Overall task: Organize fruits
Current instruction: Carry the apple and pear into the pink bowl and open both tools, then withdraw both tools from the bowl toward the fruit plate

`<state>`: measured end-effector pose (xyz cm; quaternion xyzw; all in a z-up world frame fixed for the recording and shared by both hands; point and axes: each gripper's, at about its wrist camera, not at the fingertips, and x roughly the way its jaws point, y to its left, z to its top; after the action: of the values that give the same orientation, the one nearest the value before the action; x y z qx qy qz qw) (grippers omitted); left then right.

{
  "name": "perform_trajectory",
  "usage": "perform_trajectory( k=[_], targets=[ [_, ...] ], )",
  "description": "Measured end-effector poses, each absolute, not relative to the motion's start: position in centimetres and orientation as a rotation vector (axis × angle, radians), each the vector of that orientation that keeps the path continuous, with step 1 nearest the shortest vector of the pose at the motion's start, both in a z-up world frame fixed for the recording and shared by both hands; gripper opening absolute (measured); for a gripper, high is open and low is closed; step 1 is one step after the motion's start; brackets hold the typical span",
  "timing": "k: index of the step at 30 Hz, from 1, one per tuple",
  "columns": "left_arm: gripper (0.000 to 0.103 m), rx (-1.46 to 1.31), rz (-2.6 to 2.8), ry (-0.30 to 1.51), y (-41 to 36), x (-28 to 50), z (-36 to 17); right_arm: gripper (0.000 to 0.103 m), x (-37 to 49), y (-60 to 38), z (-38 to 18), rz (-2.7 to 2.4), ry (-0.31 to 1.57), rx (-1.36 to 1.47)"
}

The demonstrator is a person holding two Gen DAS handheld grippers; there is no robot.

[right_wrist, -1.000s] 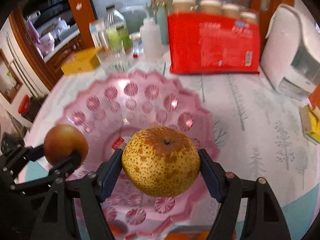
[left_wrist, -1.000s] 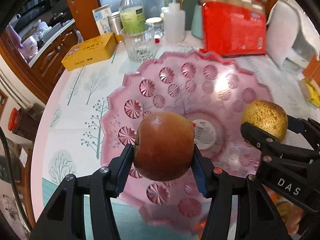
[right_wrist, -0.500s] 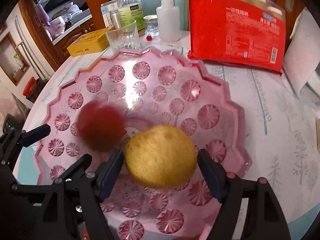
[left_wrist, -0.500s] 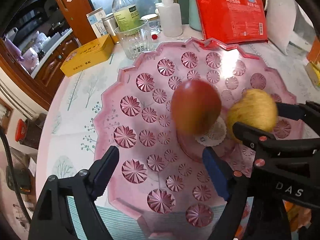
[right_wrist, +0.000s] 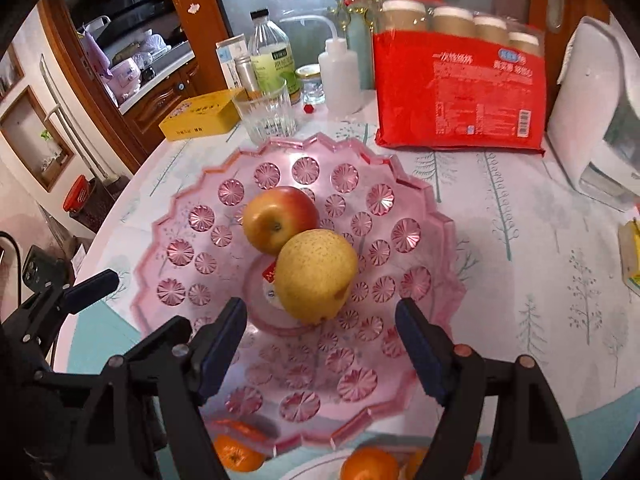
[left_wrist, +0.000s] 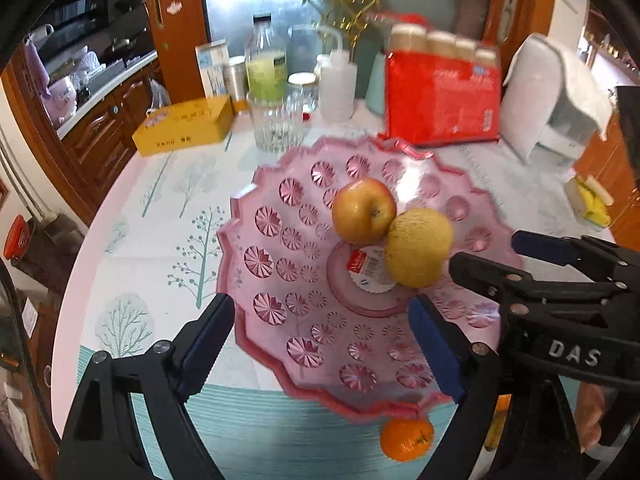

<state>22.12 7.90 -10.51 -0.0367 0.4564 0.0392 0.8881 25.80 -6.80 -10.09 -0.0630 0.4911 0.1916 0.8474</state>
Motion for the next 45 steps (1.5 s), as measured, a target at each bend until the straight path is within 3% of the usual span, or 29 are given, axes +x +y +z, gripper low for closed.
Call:
perform_trajectory(
  k=[16, 28, 45],
  targets=[
    [0.088, -0.167, 0.05, 0.899, 9.0, 15.9, -2.8, 0.078, 19.8, -7.4, -2.2, 0.363, 0.97, -0.172],
    [0.094, -0.106, 0.031, 0.818, 7.3, 10.3, 1.4, 0.078, 12.2, -9.1, 1.2, 0.336, 0.895, -0.204],
    [0.094, 0.06, -0.217, 0.989, -2.2, 5.6, -5.0, 0.077, 3.4, -19.5, -3.3, 0.131, 0.986, -0.068]
  ],
)
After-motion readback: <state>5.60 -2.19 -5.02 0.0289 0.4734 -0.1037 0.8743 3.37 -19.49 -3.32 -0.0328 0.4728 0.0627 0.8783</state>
